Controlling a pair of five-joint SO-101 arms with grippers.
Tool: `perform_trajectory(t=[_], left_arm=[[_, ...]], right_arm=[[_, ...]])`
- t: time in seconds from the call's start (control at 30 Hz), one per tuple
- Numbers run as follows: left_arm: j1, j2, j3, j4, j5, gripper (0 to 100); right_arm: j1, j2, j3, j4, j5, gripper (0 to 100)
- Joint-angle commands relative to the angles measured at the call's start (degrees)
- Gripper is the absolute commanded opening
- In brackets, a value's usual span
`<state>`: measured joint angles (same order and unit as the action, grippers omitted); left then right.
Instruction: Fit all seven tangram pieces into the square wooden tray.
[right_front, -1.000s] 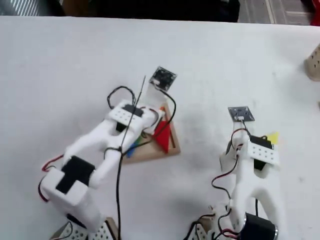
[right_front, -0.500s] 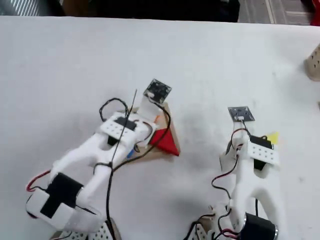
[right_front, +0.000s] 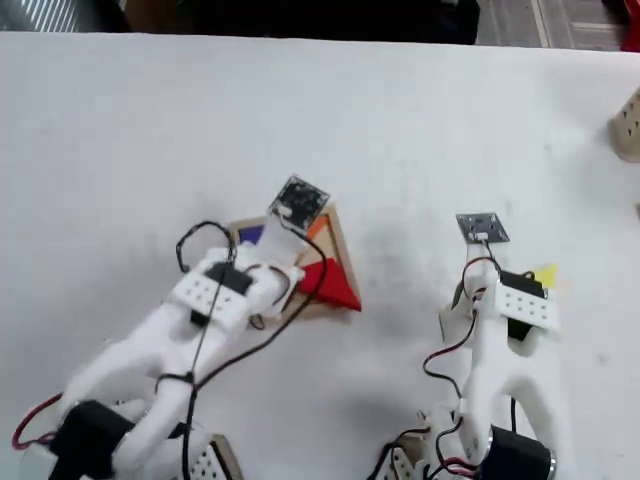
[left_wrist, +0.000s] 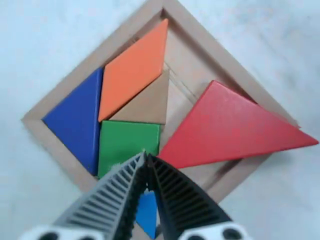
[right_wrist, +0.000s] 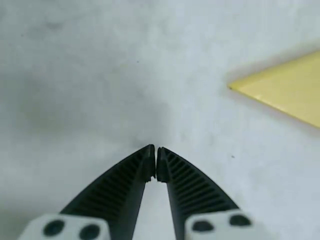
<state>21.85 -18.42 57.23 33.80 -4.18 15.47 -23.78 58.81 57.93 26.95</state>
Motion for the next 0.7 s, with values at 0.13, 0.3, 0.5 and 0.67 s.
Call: perform_trajectory(t=[0.13, 0.3, 0.5, 0.67], left_arm=[[9.27, -12.79, 9.32, 0.26, 0.0, 2], [11.56, -14.46, 10.64, 0.26, 0.35, 2], [13.85, -14.2, 7.47, -0.18, 1.67, 2], [20.7, -10.68, 6.86, -6.77, 9.32, 2]], right_arm=[[-0.48, -0.04, -0.26, -0.66, 0.7, 1.8], [-0.48, -0.04, -0.26, -0.66, 0.7, 1.8], [-0.48, -0.04, -0.26, -0.66, 0.7, 1.8], [-0.48, -0.04, -0.26, -0.66, 0.7, 1.8]])
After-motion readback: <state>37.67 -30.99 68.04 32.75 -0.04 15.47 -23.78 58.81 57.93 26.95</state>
